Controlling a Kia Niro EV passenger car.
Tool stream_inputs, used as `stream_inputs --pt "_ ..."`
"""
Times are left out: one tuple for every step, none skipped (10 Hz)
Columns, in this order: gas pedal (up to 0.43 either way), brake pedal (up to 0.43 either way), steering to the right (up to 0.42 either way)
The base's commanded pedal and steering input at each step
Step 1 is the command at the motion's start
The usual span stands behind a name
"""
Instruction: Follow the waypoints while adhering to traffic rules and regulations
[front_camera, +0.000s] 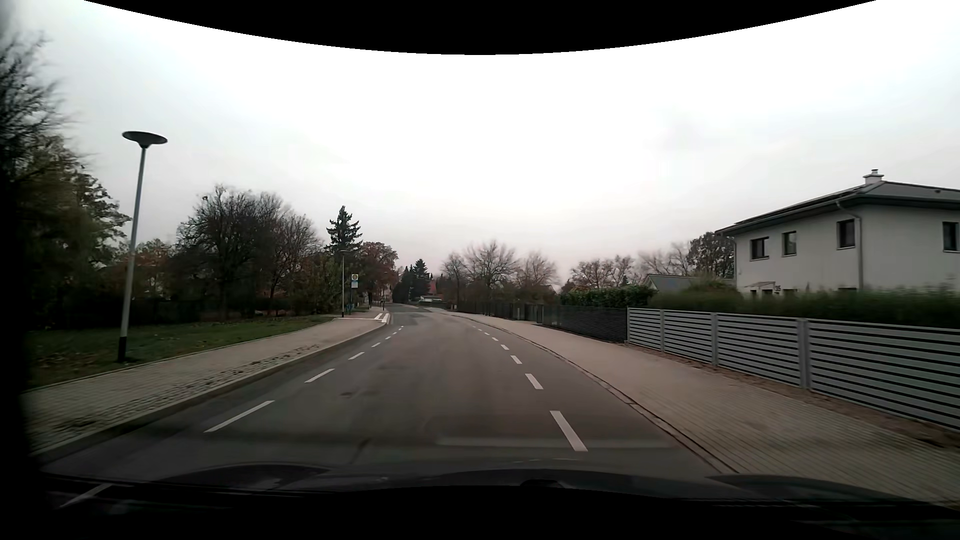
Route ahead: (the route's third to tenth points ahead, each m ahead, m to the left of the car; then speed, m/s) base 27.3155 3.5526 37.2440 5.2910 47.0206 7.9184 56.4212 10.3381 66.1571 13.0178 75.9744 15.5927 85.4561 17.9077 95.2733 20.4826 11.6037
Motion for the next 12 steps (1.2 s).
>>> stream_inputs --pt "0.157 0.000 -0.036" --pt "0.157 0.000 -0.035" --pt "0.157 0.000 -0.035" --pt "0.157 0.000 -0.035" --pt "0.157 0.000 -0.034" --pt "0.157 0.000 -0.034" --pt "0.157 0.000 -0.034" --pt "0.157 0.000 -0.034" --pt "0.157 0.000 -0.033" --pt "0.157 0.000 -0.033" --pt "0.157 0.000 -0.032" --pt "0.157 0.000 -0.031"
